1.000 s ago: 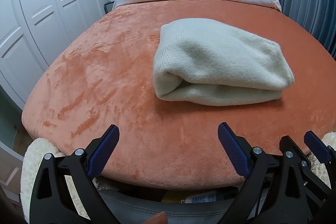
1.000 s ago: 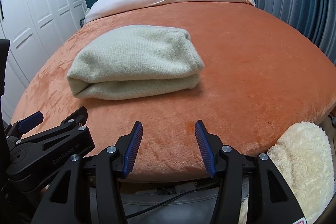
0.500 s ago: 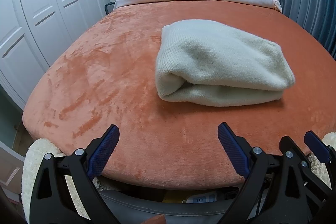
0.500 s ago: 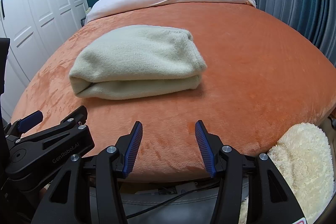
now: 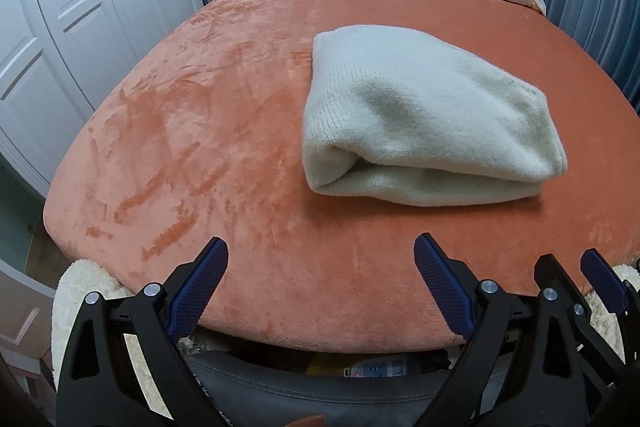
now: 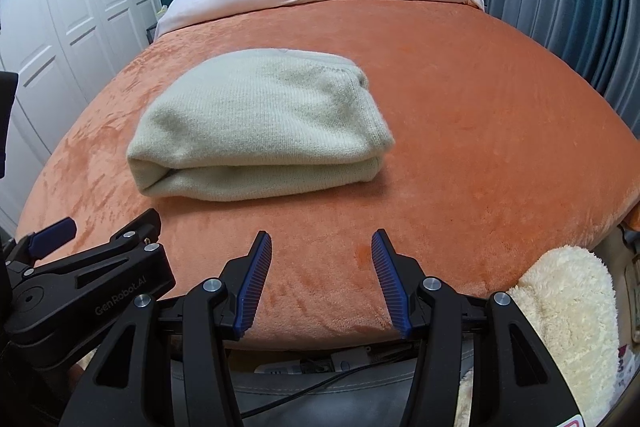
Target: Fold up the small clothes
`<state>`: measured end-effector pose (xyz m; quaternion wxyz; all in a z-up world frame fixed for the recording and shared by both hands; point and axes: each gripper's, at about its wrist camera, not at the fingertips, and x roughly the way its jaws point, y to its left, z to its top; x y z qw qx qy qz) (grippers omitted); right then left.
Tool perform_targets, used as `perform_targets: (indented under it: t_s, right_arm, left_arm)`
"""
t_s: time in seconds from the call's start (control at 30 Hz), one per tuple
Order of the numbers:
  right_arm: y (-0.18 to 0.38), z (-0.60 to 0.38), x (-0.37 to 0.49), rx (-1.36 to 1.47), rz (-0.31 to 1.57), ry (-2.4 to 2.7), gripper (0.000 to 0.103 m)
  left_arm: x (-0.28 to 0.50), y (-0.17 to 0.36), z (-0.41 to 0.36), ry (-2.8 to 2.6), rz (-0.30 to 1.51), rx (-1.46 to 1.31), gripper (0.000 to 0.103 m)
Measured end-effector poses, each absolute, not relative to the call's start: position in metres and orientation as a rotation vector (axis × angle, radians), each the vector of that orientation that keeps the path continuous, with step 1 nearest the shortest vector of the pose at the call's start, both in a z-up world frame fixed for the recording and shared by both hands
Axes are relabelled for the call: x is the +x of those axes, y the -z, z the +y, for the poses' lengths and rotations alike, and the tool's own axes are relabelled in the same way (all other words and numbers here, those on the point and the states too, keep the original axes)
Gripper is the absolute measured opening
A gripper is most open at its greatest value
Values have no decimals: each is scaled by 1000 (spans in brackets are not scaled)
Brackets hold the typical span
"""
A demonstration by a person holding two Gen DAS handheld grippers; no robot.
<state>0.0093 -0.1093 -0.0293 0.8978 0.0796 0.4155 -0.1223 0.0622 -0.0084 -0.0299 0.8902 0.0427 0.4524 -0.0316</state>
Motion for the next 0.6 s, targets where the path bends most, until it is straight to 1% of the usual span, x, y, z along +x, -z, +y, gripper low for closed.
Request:
perform_targets:
  t_s: [0.47, 0.6]
  right_arm:
    - [30, -117, 38, 173, 885, 267, 52]
    - [31, -116, 42, 168, 911, 273, 52]
  left_arm:
    - [87, 31, -14, 69, 962, 114, 92]
    - [91, 35, -14, 65, 1006, 121, 92]
